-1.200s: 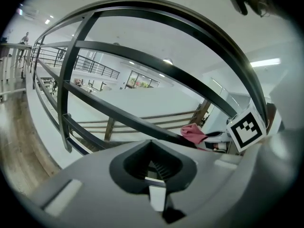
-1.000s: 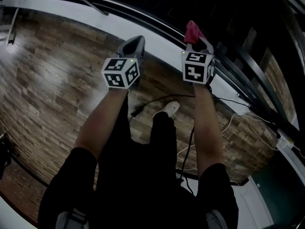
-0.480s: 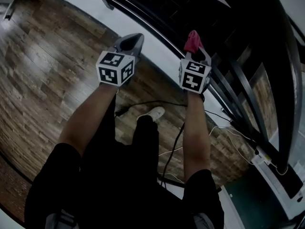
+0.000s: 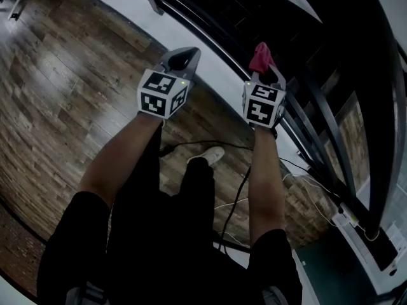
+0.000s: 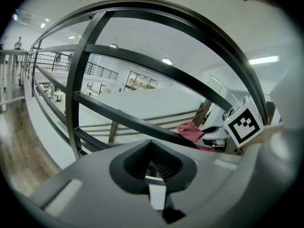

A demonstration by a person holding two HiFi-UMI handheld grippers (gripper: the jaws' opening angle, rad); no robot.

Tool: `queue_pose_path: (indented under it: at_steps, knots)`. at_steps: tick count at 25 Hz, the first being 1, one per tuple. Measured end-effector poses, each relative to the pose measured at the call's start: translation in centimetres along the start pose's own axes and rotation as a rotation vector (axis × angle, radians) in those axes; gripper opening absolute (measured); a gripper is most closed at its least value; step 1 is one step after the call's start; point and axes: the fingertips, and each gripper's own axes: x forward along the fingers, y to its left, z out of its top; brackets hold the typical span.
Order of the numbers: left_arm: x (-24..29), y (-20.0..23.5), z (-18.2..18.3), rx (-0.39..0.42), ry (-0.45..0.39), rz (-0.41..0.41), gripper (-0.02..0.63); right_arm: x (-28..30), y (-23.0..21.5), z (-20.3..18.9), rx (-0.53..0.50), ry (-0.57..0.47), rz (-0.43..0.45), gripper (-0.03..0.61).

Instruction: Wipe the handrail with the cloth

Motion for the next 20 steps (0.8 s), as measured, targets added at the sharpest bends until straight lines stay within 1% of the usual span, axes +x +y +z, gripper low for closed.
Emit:
queue_pose_path:
  at_steps: [1,4,6,11,13,16,20]
  knots:
    - [-0.1,0.6,0.4,-0.006,-0.006,0.004,0.0,0.2,0.3,0.3,-0.005,0.0,0.006,0.043]
    - [-0.5,2.9,1.3,-0.078,-0.039,0.039,0.0,0.7,1.5,1.6,-0.021,-0.001,0.028,0.043]
    - [-0.9,4.2,1.6,-0.102,-0.054,0.062,0.0,1.2,2.3,2.6,-0.037,-0.002,0.039,0.043]
    - [-1.3,6.0,1.1,-0.167,-0.056,0.075,0.0,2.2,3.3,3.9,-0.053,0.006,0.049,0.043]
    - [-1.7,6.8,1.1,-0.185,-0.061,0.083,0.0,2.5,3.7,4.5,-0.052,0.003,0.05,0.043]
    - [-2.3,8.2,1.3,-0.216,-0.079,0.108,0.0,3.1,4.7,5.6,-0.076,-0.002,0.056,0.043]
    - [-2.7,9.6,1.5,-0.215,-0.082,0.117,0.0,3.8,6.2,7.1,-0.111,-0.005,0.057,0.043]
